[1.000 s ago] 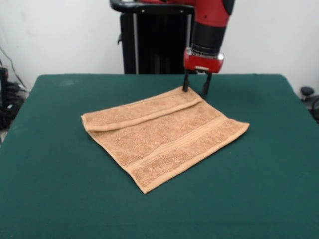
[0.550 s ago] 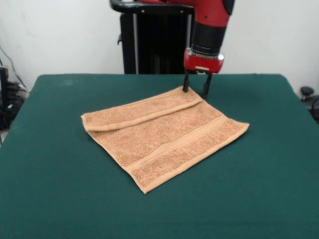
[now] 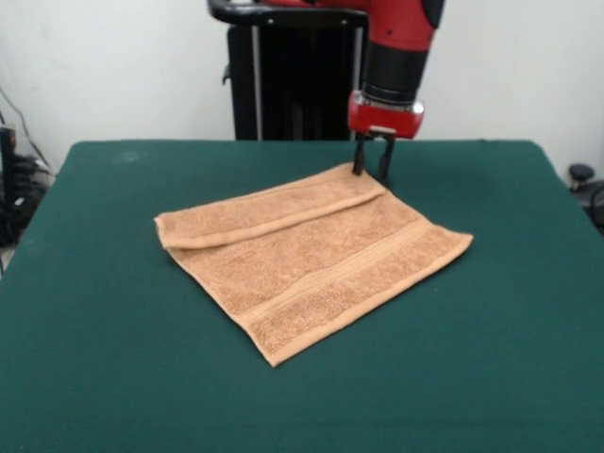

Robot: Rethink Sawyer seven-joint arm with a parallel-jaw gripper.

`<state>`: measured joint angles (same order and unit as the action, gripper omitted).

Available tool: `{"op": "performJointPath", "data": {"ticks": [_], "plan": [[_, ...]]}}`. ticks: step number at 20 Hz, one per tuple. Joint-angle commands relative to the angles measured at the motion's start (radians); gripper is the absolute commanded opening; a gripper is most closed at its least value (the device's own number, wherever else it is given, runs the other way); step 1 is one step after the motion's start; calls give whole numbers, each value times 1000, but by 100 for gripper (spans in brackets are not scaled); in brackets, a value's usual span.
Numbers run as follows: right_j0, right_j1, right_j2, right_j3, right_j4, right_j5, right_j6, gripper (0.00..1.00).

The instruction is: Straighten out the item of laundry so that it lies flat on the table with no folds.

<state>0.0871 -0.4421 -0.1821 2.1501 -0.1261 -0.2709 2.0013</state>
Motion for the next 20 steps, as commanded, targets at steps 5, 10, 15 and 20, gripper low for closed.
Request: {"op": "performJointPath", "data": {"ticks": [5,10,15,20], "plan": [[4,31,72,-28,5,-34,157,0],[-23,30,82,-19,-18,-47,155,0],[-60,6,95,10,-62,-60,153,0],[-145,-114,134,92,-149,14,133,0]]}}
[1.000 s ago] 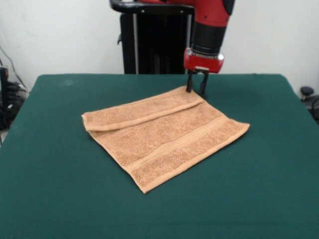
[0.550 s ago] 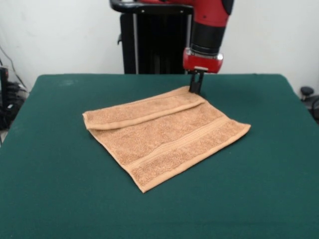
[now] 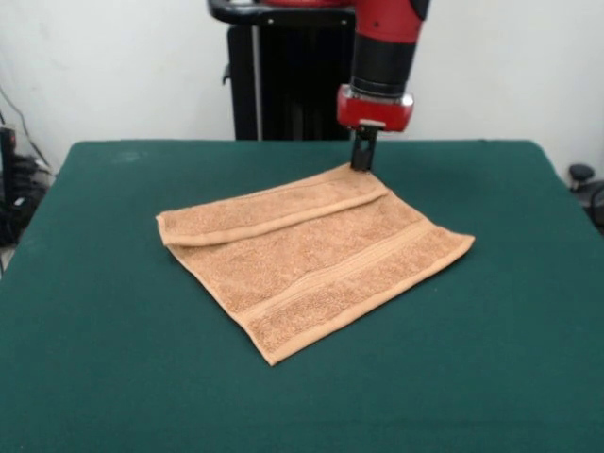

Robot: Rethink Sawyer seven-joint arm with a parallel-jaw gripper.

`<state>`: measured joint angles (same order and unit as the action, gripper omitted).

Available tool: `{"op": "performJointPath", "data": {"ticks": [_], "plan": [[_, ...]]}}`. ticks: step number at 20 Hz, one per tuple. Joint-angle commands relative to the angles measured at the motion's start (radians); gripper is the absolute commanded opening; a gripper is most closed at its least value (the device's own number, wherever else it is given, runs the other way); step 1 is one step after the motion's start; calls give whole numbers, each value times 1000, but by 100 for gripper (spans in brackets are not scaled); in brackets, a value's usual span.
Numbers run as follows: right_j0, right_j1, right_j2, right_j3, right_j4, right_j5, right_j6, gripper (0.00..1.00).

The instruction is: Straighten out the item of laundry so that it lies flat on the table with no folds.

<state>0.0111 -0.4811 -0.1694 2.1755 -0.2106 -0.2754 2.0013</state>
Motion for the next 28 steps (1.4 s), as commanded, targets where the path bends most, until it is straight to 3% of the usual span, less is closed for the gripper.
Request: {"op": "performJointPath", "data": {"ticks": [1,7,14,28], "plan": [[-87,-95,128,78,-81,32,128,0],[-150,-150,144,115,-150,63,107,0],[-134,-106,121,98,-160,22,123,0],[-179,-108,125,44,-179,103,80,0]]}}
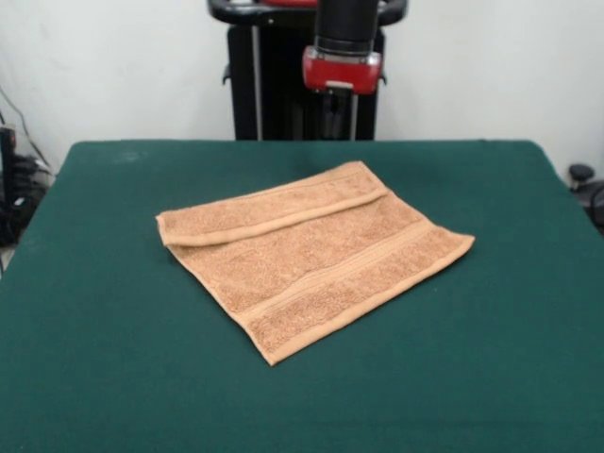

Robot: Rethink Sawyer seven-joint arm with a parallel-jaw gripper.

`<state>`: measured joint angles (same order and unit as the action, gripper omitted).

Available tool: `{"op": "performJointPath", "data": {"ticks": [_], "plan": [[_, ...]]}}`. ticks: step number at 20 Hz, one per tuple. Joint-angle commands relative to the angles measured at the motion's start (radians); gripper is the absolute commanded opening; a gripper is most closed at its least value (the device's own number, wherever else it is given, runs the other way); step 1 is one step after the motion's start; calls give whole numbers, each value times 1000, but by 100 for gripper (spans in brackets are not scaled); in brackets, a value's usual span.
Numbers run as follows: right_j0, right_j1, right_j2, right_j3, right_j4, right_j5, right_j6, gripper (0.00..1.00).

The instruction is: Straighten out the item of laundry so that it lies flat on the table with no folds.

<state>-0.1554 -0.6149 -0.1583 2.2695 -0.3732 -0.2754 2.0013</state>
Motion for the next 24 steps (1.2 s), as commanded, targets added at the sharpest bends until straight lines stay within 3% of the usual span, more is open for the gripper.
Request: {"op": "performJointPath", "data": {"ticks": [1,16,24], "plan": [[-12,30,110,-54,-17,105,79,0],[27,217,-34,-44,-99,-132,104,0],[4,223,-55,-46,-146,-153,99,0]]}}
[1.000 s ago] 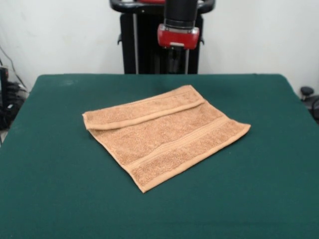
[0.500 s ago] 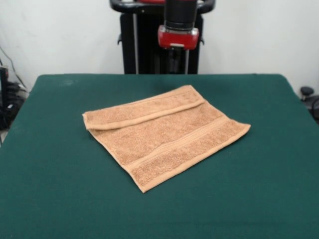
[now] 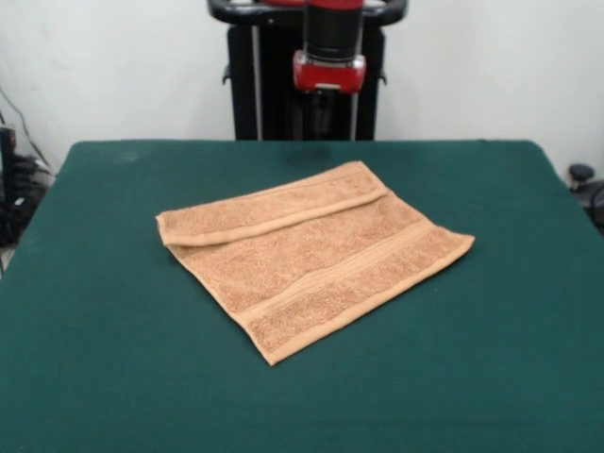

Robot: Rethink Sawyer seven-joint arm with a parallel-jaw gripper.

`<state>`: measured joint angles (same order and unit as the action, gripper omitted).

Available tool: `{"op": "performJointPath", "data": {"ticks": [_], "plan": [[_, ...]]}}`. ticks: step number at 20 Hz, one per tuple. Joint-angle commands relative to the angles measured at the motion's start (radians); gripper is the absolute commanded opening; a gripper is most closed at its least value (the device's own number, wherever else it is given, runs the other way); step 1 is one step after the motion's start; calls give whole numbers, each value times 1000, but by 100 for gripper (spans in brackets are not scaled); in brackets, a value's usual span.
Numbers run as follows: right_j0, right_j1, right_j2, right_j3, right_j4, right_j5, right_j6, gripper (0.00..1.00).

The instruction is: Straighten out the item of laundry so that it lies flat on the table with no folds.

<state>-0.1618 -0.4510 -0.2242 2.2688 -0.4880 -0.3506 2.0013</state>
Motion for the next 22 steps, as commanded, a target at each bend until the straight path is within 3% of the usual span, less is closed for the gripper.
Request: {"op": "performJointPath", "data": {"ticks": [1,13,22], "plan": [[6,52,14,-50,-37,-65,95,0],[-96,-110,158,-137,-76,226,22,0],[-121,-129,205,-201,-80,312,2,0]]}}
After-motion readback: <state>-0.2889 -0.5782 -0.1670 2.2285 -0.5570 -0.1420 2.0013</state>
